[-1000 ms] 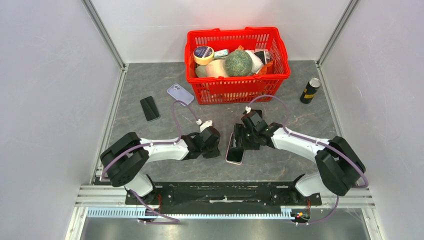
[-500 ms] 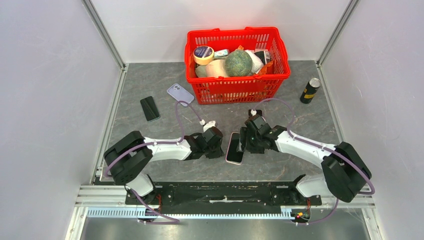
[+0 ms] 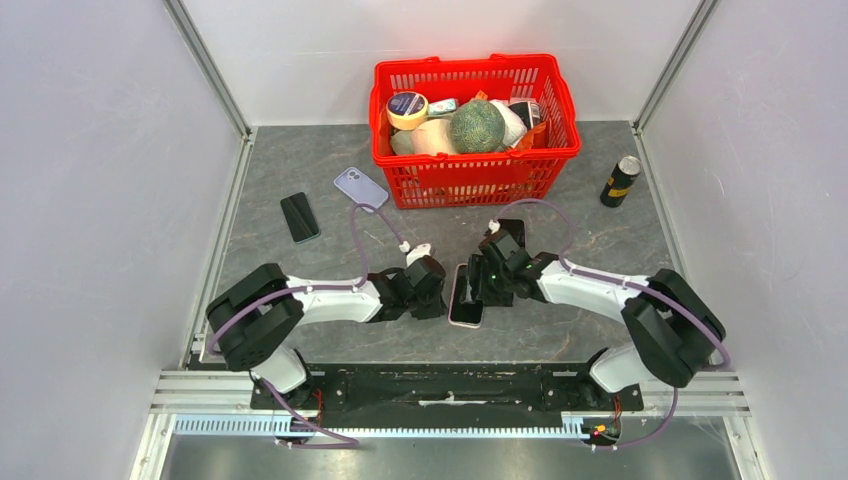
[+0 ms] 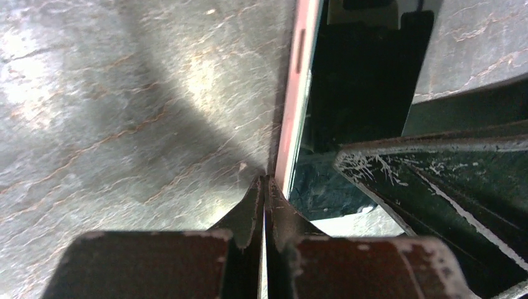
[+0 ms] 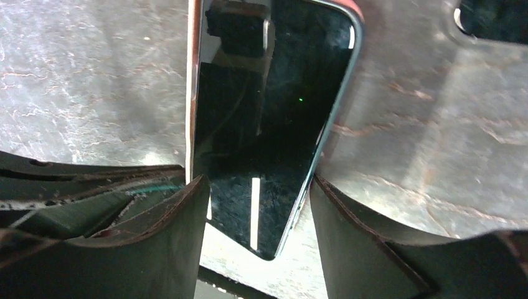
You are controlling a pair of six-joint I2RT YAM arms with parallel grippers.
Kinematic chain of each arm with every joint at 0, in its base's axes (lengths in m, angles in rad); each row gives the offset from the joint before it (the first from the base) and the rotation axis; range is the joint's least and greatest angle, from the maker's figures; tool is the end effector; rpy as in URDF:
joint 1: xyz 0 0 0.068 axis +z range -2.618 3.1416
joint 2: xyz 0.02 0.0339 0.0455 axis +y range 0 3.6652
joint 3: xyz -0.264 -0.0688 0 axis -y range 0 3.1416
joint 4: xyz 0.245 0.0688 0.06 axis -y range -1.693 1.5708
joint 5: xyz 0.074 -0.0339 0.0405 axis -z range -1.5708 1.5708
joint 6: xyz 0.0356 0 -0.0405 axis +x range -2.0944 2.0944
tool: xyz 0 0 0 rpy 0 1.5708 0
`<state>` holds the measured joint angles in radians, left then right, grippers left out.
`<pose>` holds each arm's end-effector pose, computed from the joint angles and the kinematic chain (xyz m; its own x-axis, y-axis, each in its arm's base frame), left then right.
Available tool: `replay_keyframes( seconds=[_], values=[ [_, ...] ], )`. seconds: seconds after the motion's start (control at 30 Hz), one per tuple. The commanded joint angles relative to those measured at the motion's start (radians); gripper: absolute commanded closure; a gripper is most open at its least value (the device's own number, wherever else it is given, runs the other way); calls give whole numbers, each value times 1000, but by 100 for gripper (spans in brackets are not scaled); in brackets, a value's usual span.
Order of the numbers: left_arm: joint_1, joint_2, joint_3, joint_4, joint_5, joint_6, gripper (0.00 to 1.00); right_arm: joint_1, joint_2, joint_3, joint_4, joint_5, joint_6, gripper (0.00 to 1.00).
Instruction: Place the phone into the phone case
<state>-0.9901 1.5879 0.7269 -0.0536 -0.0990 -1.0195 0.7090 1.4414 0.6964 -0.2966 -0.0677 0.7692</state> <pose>0.1656 -0.2459 0.1440 -0.9082 -0.1610 -0.3863 0.0482 0.8767 -0.4787 0.1973 0.1724 0.1588 -0.9406 0.1075 -0.3221 -0.0296 0.9190 0.3931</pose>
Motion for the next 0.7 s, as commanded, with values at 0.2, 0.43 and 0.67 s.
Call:
replay_keyframes(
  seconds=[0.2,0.43,0.67],
  values=[
    [-18,-120,-66,2,-33,-63,98,129,201,155,70,-19,-24,36],
    [-17,-152,-79,-31,-63,-63,98,127,118,144,-65,133,-39,35],
    [-18,-149,-76,-32,-68,-65,98,126,-4,89,-101,112,-54,36]
  ],
)
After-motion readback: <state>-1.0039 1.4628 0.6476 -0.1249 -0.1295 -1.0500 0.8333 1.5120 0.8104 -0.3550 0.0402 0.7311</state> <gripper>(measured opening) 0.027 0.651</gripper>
